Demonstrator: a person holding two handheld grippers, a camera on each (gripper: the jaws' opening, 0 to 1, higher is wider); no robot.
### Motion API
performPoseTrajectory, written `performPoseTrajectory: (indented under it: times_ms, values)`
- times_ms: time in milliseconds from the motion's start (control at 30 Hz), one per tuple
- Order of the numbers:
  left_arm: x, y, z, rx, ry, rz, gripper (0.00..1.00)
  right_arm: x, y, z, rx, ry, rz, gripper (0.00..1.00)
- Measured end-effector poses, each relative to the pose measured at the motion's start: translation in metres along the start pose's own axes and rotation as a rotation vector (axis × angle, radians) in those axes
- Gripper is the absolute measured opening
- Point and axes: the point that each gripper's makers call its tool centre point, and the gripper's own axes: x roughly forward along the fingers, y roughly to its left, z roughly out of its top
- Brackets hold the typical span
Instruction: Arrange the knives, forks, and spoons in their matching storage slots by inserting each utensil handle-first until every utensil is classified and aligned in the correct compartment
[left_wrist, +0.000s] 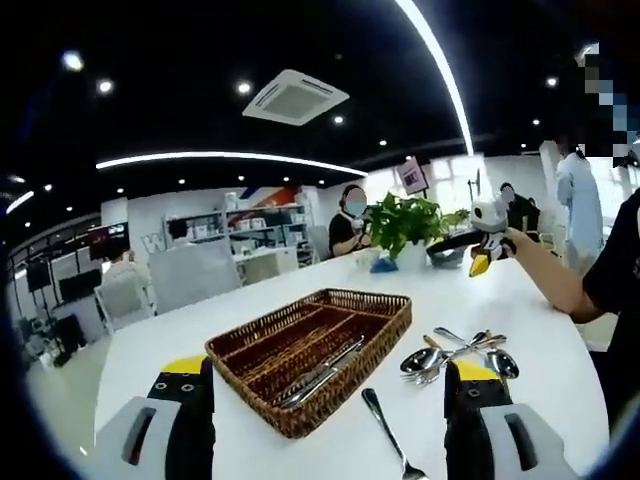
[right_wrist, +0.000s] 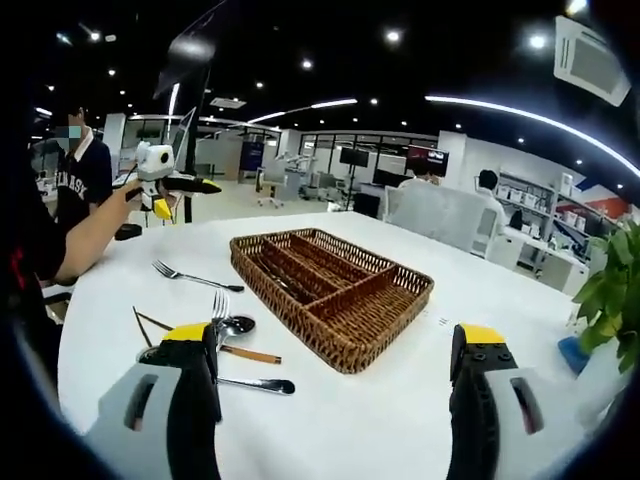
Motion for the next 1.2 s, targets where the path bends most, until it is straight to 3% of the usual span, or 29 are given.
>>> performPoseTrajectory:
  times_ms: [200,300,533,633,700,767,867,1033,1200]
  values:
    - [0.008,-0.014,-0.003,0.007,0.011,-0.014,1.00,0.006,0.004,-0.004,-0.018,0.020,0.004,1.00]
    - [0.007,-0.004,-0.017,0.023,0.064,0.038,1.00,0.005,0.004,-0.002,-0.020,0.016,0.004,1.00]
    - [-0.010,0.018,-0.025,0.019,0.071,0.072,1.00,0.006,0.004,-0.002,-0.016,0.010,0.008,1.00]
    - [-0.019,0.021,-0.037,-0.003,0.100,0.054,1.00,0.009,0.005,-0.005,-0.017,0.020,0.010,1.00]
    - [-0.027,0.029,-0.047,0.014,0.133,0.096,1.00,0.011,0.007,-0.006,-0.020,0.029,0.015,1.00]
    - [-0.030,0.035,-0.042,0.029,0.132,0.141,1.00,0.013,0.010,-0.006,-0.026,0.034,0.016,1.00]
    - [-0.029,0.035,-0.029,0.017,0.069,0.134,1.00,0.016,0.013,-0.008,-0.032,0.041,0.023,1.00]
    - [-0.030,0.047,-0.041,0.011,0.093,0.135,1.00,0.016,0.012,-0.009,-0.025,0.043,0.020,1.00]
    - [-0.031,0.053,-0.037,-0.012,0.061,0.145,1.00,0.016,0.013,-0.006,-0.018,0.030,0.024,1.00]
